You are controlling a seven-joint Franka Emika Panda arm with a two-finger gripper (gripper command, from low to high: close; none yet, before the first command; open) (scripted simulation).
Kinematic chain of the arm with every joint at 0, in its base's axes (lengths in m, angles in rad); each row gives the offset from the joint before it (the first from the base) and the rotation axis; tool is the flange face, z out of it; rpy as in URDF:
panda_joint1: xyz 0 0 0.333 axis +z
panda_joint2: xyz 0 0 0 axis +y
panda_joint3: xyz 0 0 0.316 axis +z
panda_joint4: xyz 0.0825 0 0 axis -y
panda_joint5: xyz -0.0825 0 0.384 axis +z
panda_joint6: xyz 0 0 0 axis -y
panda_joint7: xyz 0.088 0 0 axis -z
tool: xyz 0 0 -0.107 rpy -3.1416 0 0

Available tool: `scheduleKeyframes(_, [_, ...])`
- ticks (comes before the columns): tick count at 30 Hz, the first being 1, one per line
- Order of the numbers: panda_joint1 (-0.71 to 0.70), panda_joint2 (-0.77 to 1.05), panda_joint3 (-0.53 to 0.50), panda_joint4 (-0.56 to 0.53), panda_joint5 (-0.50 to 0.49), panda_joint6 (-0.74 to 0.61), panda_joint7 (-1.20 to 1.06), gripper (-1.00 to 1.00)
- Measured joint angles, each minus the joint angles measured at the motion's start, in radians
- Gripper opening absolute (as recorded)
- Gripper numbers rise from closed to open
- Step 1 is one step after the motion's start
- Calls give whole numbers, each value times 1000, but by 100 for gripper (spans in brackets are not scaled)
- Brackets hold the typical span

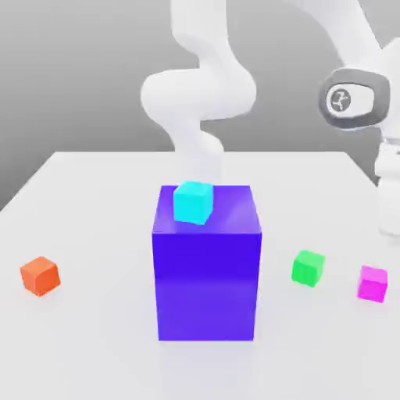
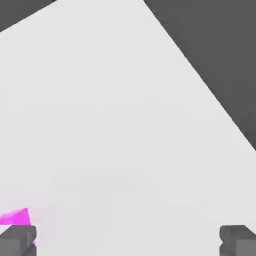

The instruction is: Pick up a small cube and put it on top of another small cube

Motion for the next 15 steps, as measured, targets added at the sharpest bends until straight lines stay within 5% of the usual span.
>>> scheduleKeyframes(3, [51, 112, 8, -26, -53, 58, 11, 0])
scheduleKeyframes(8, [190, 294, -154, 10, -225, 186, 137, 0])
scheduleKeyframes(9, [212, 317, -180, 16, -244, 203, 151, -100])
scheduleKeyframes(15, [222, 328, -192, 18, -256, 212, 161, -100])
